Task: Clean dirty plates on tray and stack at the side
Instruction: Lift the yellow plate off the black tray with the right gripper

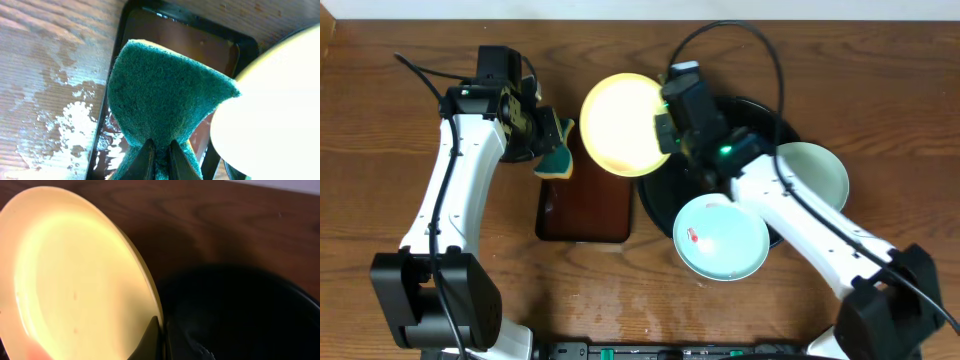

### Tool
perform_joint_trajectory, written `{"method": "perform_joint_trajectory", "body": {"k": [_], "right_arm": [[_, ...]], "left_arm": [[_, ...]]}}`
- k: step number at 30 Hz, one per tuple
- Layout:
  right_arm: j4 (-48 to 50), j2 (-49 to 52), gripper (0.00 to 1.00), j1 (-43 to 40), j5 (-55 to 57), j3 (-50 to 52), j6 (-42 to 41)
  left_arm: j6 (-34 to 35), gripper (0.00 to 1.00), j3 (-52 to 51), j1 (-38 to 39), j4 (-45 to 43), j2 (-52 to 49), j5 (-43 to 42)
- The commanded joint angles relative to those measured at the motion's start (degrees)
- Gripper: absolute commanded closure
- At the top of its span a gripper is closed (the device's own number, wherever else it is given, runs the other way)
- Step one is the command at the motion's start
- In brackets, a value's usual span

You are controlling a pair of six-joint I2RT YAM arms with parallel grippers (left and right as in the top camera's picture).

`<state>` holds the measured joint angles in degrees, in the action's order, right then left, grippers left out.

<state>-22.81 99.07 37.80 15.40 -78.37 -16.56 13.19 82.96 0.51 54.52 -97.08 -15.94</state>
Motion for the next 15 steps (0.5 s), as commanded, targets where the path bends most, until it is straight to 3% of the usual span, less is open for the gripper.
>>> {"method": "perform_joint_trajectory", "body": {"k": [1,8,15], "right_arm": [[2.4,3.0,0.99,3.1,6.8,-0.4,3.9],[8.6,5.2,0.99,8.6,21.5,-0.4,12.9],[21.8,5.2,0.99,12.6,34.2,-0.4,32.8]], "left_arm": [[-0.9,0.92,0.2,-1.4,0.9,0.7,-1.6],[-0.7,0.92,0.2,-4.2,2.0,0.7,-1.7],[-0.5,0.91,0.2,-4.3,2.0,0.7,-1.7]]}}
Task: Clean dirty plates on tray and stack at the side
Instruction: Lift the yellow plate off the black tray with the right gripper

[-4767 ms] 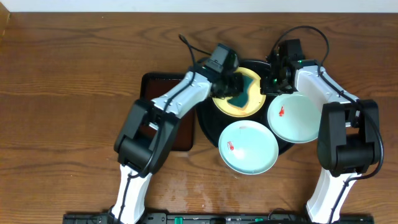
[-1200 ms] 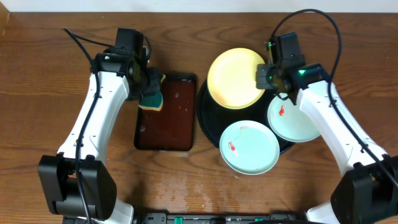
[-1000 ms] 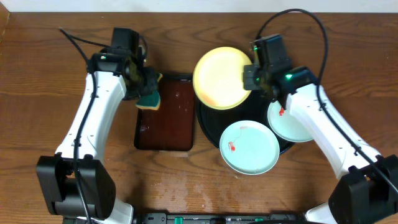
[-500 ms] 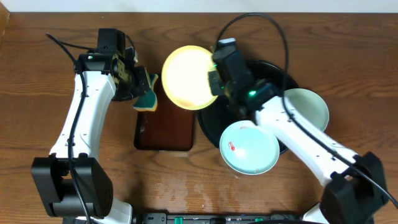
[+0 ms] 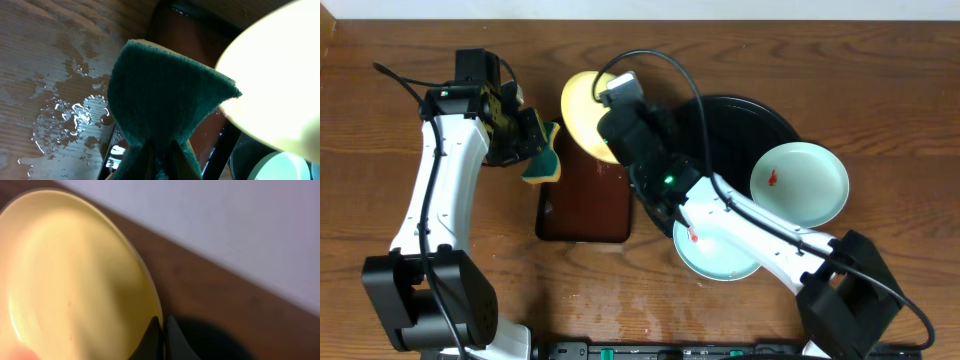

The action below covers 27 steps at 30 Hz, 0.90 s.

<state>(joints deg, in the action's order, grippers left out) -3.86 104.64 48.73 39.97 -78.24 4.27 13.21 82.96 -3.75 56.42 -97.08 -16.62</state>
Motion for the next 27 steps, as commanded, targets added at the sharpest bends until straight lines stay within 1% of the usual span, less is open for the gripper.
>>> {"method": "perform_joint_trajectory", "body": {"k": [1,4,7,12,21,23,25,27], "right_arm": [[5.0,-0.4,0.99,2.4,10.9,-0.5,15.4],[9.5,-0.4,0.99,4.2,12.9,-0.5,23.3],[11.3,-0.4,0.99,5.9,13.9,-0.5,27.6],[11.4,-0.4,0.99,7.3,13.9,-0.5,27.5],[11.1,-0.4,0.99,7.4,13.5,-0.5,27.5],[9.9,-0.4,0.99,7.2,12.7,-0.5,26.1],[7.3,-0.4,0.99,6.6,11.8,-0.5,20.7],[3.1,-0.4,0.99,5.1,8.2,-0.5,13.7]], "left_arm": [[-0.5,0.91,0.2,-0.1,0.1,0.7,-1.0],[-0.5,0.91,0.2,-0.1,0.1,0.7,-1.0],[-0.5,0.91,0.2,-0.1,0.1,0.7,-1.0],[-0.5,0.91,0.2,-0.1,0.1,0.7,-1.0],[-0.5,0.91,0.2,-0.1,0.0,0.7,-1.0],[-0.5,0.91,0.2,-0.1,0.0,0.7,-1.0],[-0.5,0.91,0.2,-0.1,0.0,0.7,-1.0],[-0.5,0.91,0.2,-0.1,0.1,0.7,-1.0]]}}
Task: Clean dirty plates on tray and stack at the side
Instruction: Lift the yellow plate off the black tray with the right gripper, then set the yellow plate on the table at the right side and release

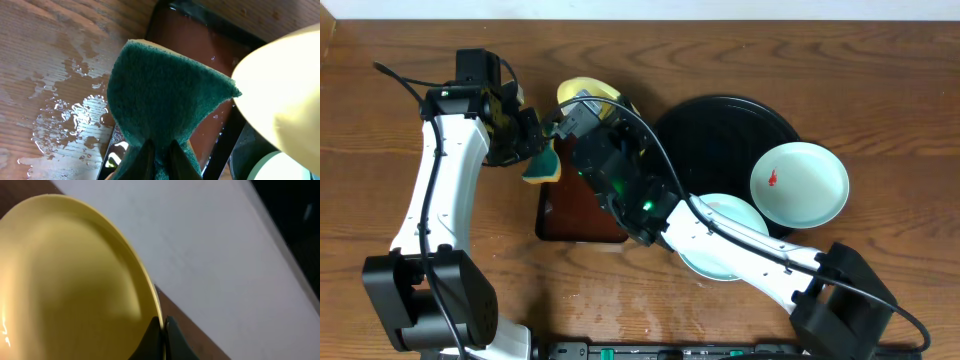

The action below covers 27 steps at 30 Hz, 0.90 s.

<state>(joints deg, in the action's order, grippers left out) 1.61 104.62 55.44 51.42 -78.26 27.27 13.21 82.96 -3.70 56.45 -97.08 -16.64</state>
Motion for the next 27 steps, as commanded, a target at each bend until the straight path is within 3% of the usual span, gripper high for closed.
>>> {"method": "perform_joint_trajectory", "body": {"k": [1,6,15,22,27], "right_arm": [[-4.2,-0.3,0.99,-2.5,-5.4,-0.5,-12.2],[-10.7,-1.7,0.99,-8.9,-20.5,-0.5,-25.8],[-17.4,-9.9,0.99,-25.5,-41.7,-0.5,-36.6],[-27.5,-14.4,0.99,-44.5,-51.9,-0.5,-38.6],[-34.6,-15.6,0.99,-59.4,-53.0,-0.5,-39.0]], "left_arm": [[-0.5,0.91,0.2,-0.1,0.1,0.7,-0.9],[-0.5,0.91,0.2,-0.1,0.1,0.7,-0.9],[-0.5,0.91,0.1,-0.1,0.0,0.7,-0.9],[-0.5,0.91,-0.3,-0.1,-0.8,0.7,-0.9],[-0.5,0.91,-0.3,-0.1,-1.1,0.7,-0.9]]}}
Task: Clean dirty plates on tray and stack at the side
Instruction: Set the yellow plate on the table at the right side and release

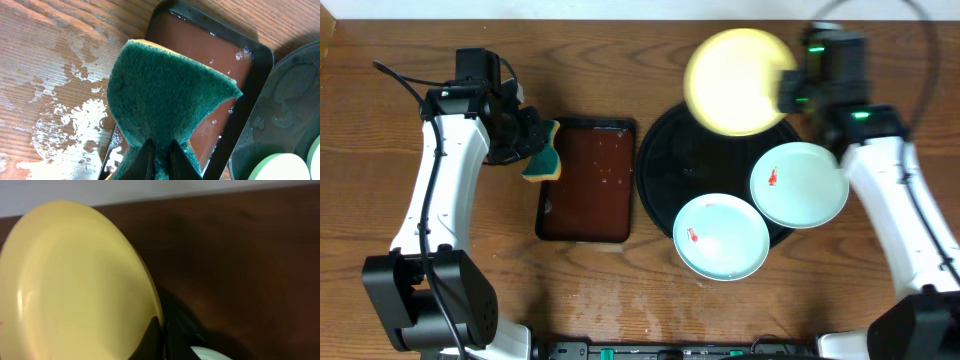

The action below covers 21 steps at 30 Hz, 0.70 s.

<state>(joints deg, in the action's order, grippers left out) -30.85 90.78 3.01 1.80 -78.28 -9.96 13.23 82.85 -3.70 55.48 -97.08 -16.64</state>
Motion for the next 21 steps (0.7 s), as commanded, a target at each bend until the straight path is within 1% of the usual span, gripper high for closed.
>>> {"method": "perform_joint_trajectory", "body": {"k": [1,5,10,14,21], "right_arm": [[-3.4,-1.6,0.99,-9.5,-3.0,-0.5,-1.4],[-8.8,0.9,0.99,-21.2,-2.3,-0.5,-1.2],[-9.2,5.6,0.99,-29.6,-2.3,-0.4,-1.9],[-8.6,10.0,0.99,-33.5,-2.3,-0.4,-2.1],[-8.1,17.2,0.99,-36.1,-1.6,-0.4,-2.0]], "left_arm": [[-0.5,0.91,-0.2,-0.1,-0.2,0.7,-0.9],[-0.5,0.91,-0.2,-0.1,-0.3,0.7,-0.9],[-0.5,0.91,-0.2,0.4,-0.2,0.7,-0.9],[-0.6,0.91,-0.2,1.6,-0.3,0.7,-0.9],[-0.6,0.91,-0.2,2.3,-0.5,0.7,-0.7]]}}
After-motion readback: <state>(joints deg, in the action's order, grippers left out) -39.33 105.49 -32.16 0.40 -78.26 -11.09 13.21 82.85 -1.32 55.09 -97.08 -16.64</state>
